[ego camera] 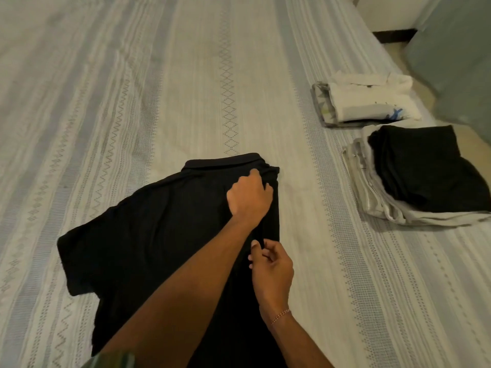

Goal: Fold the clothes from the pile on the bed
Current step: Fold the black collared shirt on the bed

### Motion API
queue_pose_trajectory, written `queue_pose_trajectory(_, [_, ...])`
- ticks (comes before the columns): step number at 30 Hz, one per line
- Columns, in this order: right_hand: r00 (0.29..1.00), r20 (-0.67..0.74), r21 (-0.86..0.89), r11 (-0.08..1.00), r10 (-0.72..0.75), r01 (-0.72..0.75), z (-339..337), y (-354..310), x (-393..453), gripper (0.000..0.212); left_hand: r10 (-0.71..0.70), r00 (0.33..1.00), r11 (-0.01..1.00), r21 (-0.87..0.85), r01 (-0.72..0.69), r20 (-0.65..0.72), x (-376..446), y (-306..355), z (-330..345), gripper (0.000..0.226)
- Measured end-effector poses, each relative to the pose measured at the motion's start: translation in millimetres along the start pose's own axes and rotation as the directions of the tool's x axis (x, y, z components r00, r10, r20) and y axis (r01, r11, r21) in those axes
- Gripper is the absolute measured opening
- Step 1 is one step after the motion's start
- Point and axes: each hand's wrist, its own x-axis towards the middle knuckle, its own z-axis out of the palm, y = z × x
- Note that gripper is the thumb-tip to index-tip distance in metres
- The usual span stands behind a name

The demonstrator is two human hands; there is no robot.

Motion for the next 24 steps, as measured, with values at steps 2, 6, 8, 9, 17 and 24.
queue_pose_trajectory(2, [0.999,-0.034,-0.030,1.000,-0.002,0.001,-12,3,10,0.002,-0.004,0.999,1.000,-0.003,0.004,0.033,0,8,15,0.029])
queue_pose_trajectory(6, [0.998,-0.057,-0.155,0.988,-0.008,-0.001,-31,13,29,0.013,-0.017,0.997,0.972,-0.234,0.035,0.080,-2,-3,33,0.029])
queue_pose_trajectory(8, [0.999,-0.048,-0.201,0.979,0.016,-0.025,-35,17,33,0.007,0.079,0.995,0.958,-0.280,-0.059,0.060,-8,-20,35,0.023])
queue_pose_trajectory(9, [0.999,-0.052,-0.250,0.968,0.002,-0.015,-35,17,32,0.004,0.150,0.988,0.963,-0.231,-0.137,0.039,-12,-30,37,0.023])
queue_pose_trajectory(17, [0.718,0.479,-0.619,0.386,-0.505,0.684,-3,34,31,0.040,0.504,0.839,0.782,0.305,-0.544,0.203,-29,-105,51,0.059])
queue_pose_trajectory(24, [0.668,0.666,-0.702,0.023,-0.333,0.712,-9,53,23,0.081,0.437,0.876,0.786,0.388,-0.482,0.203,-25,-121,35,0.058])
